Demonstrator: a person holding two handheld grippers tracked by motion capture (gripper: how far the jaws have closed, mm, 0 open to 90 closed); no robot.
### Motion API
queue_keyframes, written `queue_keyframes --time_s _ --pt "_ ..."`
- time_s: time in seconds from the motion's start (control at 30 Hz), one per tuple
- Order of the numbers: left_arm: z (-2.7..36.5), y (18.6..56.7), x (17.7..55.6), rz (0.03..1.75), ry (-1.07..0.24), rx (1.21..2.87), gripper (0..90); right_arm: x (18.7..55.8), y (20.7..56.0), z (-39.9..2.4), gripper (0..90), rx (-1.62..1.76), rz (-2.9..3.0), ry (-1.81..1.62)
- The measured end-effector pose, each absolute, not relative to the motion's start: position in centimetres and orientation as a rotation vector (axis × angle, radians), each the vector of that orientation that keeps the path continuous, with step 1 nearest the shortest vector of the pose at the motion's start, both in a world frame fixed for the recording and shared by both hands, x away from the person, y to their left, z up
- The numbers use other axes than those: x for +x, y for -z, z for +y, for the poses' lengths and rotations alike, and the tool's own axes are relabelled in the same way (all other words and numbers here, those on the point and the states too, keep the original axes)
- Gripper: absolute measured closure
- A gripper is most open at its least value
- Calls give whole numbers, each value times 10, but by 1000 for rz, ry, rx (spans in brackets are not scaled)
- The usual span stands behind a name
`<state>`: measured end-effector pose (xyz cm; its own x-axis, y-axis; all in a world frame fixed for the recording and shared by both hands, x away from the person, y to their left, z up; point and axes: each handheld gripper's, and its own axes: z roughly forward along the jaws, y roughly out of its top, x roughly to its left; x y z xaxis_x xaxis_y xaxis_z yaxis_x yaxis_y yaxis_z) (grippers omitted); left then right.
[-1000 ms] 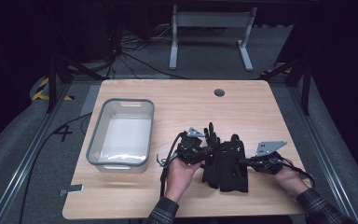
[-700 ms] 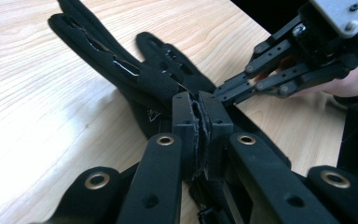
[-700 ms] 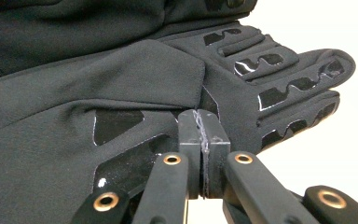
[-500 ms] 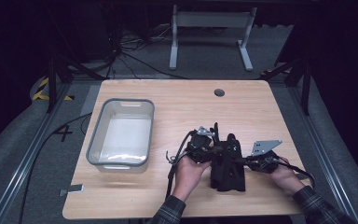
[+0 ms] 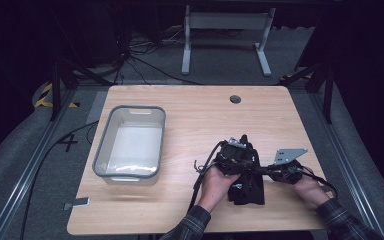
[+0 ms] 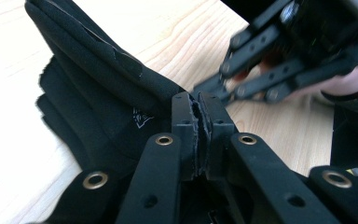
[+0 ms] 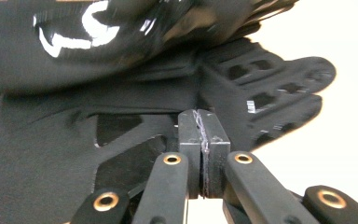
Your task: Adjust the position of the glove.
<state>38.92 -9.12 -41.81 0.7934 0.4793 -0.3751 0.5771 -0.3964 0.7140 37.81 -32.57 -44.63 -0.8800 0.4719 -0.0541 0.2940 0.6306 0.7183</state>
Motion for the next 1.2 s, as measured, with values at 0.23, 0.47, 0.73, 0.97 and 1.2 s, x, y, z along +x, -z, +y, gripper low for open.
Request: queue_keyframes --time_s 0.23,0.47,0.73,0.97,1.2 --pt "-98 421 389 748 135 2061 731 382 439 -349 900 697 2545 -1113" --pt "-86 412 386 739 79 2034 655 381 433 -359 900 721 2512 -1141" --pt "-59 407 378 760 3 2078 853 374 428 -354 900 694 2521 -1178" --pt "-55 424 370 761 33 2144 892 369 430 -330 900 625 2576 -1224" --pt "-78 443 369 754 54 2221 892 375 443 -314 900 592 2642 -1119"
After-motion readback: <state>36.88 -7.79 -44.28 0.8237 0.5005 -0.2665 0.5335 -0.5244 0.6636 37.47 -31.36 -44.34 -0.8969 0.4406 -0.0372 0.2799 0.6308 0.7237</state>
